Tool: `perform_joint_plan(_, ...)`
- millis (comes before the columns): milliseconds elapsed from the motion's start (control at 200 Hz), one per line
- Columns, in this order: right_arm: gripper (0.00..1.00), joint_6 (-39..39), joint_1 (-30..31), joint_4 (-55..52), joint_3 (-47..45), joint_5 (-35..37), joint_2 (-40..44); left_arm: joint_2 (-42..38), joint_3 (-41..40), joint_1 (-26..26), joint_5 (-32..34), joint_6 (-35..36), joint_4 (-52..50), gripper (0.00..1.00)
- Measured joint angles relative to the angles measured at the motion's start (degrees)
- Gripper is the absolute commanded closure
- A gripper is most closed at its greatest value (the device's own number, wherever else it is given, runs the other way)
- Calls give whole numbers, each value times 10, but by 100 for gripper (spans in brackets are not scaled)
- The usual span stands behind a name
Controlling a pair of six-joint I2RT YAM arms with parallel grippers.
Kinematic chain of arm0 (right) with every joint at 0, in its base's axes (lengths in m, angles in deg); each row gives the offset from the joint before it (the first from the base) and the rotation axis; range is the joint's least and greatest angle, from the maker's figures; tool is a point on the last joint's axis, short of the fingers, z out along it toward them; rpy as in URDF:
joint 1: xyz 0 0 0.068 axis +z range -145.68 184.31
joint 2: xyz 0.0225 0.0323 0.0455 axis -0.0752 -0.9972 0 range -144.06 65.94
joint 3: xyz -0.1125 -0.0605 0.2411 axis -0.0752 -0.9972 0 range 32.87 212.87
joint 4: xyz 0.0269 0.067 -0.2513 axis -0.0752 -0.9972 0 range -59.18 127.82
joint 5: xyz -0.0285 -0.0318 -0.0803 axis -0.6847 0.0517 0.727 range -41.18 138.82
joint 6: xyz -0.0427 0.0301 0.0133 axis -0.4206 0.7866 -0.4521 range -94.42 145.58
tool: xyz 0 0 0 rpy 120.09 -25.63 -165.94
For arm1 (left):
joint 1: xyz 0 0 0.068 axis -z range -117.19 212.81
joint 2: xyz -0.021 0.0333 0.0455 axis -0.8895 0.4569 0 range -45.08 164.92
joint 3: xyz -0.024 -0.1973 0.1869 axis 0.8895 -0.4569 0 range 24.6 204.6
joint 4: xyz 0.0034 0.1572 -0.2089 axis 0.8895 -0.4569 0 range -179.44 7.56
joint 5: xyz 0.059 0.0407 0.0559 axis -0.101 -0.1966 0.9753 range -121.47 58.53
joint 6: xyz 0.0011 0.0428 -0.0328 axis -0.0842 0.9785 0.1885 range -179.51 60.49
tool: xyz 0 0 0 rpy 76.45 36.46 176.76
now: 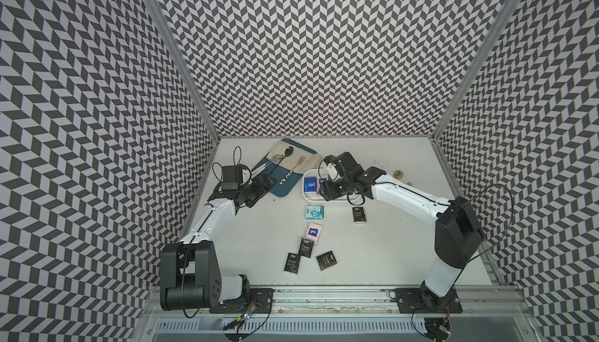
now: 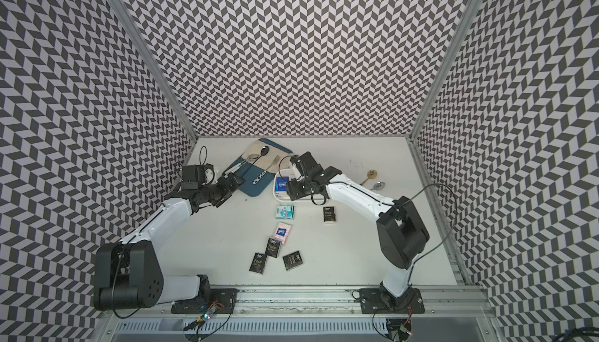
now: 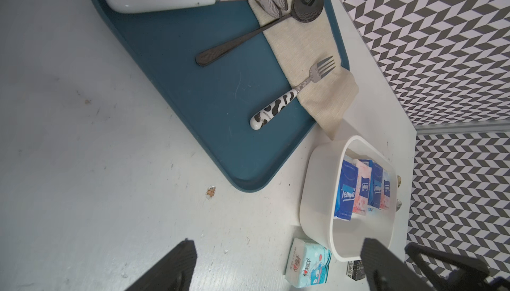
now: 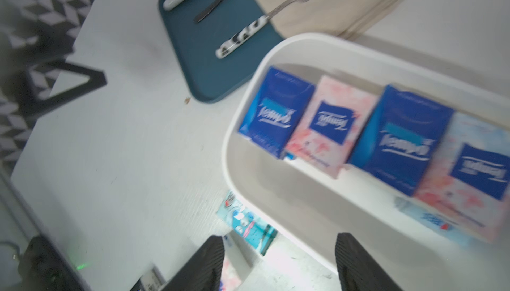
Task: Put the pocket tissues into the storage box
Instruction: Pick up the pocket tissues from the center of the board.
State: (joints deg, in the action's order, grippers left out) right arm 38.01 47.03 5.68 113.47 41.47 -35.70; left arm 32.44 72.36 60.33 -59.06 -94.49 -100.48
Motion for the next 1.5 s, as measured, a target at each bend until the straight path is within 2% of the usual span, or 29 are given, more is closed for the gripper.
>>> perform_joint_plan(70, 29, -11, 25, 1, 2, -3, -9, 0, -3, -1, -2, 0, -1, 1)
perform_joint_plan(270, 12, 14, 50, -27, 38, 27, -69, -2, -6, -2, -2, 0, -2, 1)
perform_joint_plan(290, 9, 21, 51, -31, 40, 30, -72, -2, -7, -2, -2, 0, -2, 1)
perform_joint_plan(315, 0, 33, 52, -36, 41, 31, -74, -3, -8, -2, -2, 0, -2, 1)
perform_joint_plan(701, 1, 184, 75, -55, 43, 35, -76, -4, -13, -5, -15, -2, 0, 1)
perform_joint_plan(876, 0, 231, 76, -48, 47, 45, -110, -11, -26, -7, -22, -5, 8, 1)
perform_joint_plan(1382, 0, 303, 76, -47, 104, 95, -188, -26, -42, -25, -41, -7, 17, 1)
perform_joint_plan(1497, 3, 308, 76, -50, 106, 101, -200, -30, -43, -28, -45, -7, 18, 1)
